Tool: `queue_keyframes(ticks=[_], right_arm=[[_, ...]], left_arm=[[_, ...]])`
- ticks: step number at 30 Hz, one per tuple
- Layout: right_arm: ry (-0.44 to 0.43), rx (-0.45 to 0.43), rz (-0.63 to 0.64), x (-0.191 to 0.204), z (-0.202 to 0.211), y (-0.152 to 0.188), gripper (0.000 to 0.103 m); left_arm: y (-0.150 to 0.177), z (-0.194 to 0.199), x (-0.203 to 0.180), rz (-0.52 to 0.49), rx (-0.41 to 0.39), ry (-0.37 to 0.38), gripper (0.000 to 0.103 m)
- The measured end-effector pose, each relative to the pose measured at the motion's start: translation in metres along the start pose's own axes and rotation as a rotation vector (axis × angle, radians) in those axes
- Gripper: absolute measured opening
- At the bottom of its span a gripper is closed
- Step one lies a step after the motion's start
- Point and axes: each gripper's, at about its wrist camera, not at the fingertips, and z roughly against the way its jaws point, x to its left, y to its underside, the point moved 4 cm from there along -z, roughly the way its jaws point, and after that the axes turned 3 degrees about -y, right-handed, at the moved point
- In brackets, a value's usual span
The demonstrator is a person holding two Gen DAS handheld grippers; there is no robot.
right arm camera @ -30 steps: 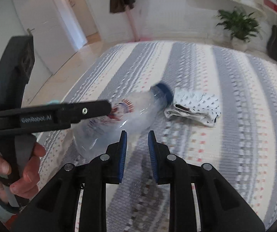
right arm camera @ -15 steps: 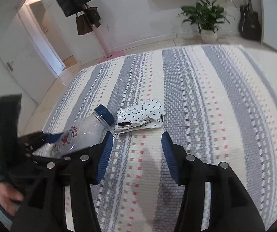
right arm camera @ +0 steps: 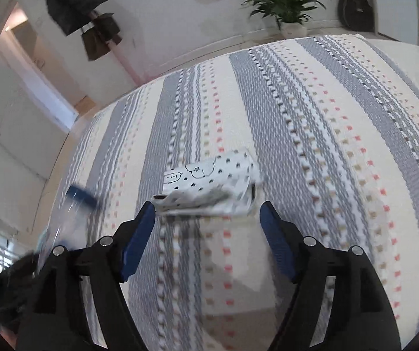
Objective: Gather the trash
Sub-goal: 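Grasp the clear plastic milk bottle with the left gripper while the right gripper grasps the white patterned paper, then carry the plastic bottle and white paper to the wastebasket and release both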
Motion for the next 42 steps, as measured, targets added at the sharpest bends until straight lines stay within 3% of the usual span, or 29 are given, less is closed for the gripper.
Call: queue_keyframes(ticks=[7, 10, 14, 15, 19, 20, 21, 25, 32, 38, 42], right_arm=[[0.011, 0.004, -0.051, 0.010, -0.016, -0.014, 0.081], [-0.037, 0.015, -0.092, 0.012, -0.019, -0.019, 0.083], [-0.028, 0.009, -0.117, 0.011, -0.022, -0.024, 0.083], [-0.008, 0.009, -0.104, 0.012, -0.024, -0.025, 0.079], [0.179, -0.005, 0.042, 0.029, -0.036, -0.027, 0.029], [0.194, -0.007, 0.076, 0.034, -0.038, -0.024, 0.024], [0.185, -0.010, 0.103, 0.041, -0.039, -0.021, 0.016], [0.108, -0.034, 0.148, 0.064, -0.034, -0.014, 0.006], [-0.040, -0.053, 0.262, 0.135, -0.012, -0.003, 0.005], [-0.183, -0.077, 0.368, 0.231, 0.014, 0.010, 0.005], [-0.272, -0.037, 0.437, 0.303, 0.014, 0.035, 0.005]], left_arm=[[0.009, 0.012, 0.028, 0.043, -0.004, 0.030, 0.054], [0.011, 0.018, 0.041, 0.059, -0.016, 0.036, 0.054], [0.010, 0.027, 0.052, 0.084, -0.039, 0.039, 0.054], [0.010, 0.029, 0.054, 0.084, -0.046, 0.035, 0.054], [0.013, 0.035, 0.061, 0.096, -0.063, 0.021, 0.054], [0.014, 0.037, 0.064, 0.104, -0.066, 0.019, 0.054], [0.014, 0.038, 0.067, 0.113, -0.071, 0.015, 0.054], [0.015, 0.049, 0.085, 0.150, -0.092, 0.003, 0.054], [0.019, 0.089, 0.127, 0.222, -0.162, -0.027, 0.053], [0.026, 0.139, 0.187, 0.326, -0.245, -0.082, 0.053], [0.043, 0.160, 0.241, 0.435, -0.229, -0.140, 0.053]])
